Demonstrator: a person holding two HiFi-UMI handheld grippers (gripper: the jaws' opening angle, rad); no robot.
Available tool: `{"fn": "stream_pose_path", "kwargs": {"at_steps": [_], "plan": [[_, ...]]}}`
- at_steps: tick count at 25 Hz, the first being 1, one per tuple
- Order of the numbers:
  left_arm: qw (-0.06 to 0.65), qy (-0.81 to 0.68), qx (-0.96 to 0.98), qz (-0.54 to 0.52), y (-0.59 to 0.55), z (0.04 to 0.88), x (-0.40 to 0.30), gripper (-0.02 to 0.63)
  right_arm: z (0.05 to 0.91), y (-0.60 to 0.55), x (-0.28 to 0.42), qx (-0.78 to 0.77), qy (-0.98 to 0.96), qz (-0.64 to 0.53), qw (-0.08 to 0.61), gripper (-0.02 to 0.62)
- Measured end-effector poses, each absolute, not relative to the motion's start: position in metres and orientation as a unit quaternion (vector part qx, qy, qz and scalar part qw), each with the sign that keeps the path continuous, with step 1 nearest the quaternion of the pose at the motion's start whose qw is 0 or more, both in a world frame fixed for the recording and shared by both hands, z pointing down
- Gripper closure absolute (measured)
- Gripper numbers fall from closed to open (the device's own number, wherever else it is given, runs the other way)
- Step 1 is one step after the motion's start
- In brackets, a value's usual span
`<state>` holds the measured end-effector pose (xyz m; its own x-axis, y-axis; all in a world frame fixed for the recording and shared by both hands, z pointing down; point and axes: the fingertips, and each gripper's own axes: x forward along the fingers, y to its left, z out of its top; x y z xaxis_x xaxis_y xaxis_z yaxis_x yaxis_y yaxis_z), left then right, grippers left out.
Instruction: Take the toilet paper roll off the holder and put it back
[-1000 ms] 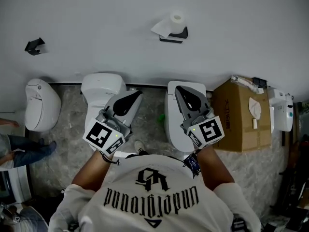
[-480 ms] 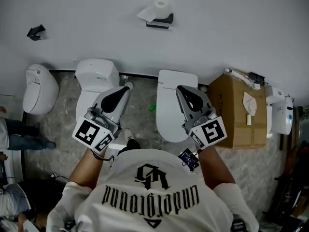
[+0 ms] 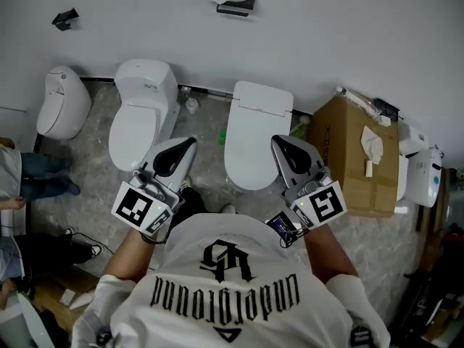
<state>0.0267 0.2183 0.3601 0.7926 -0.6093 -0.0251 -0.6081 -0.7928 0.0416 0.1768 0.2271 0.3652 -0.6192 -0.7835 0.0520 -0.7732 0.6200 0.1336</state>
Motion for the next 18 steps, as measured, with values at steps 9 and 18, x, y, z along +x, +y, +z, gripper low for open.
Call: {"fn": "stream_pose_path", "kwargs": {"at_steps": [9, 18], "plan": [[0.004, -0.332, 0.943, -0.01, 0.28, 0.367, 0.045, 0.592, 0.364, 0.284, 0.186, 0.421, -0.906, -0.038, 0.037, 0.583], [0.015, -0.337, 0.941, -0.01, 0.3, 0.38, 0.042, 0.592, 0.366, 0.307, 0.188, 0.423, -0.905, -0.037, 0.031, 0.583]]}}
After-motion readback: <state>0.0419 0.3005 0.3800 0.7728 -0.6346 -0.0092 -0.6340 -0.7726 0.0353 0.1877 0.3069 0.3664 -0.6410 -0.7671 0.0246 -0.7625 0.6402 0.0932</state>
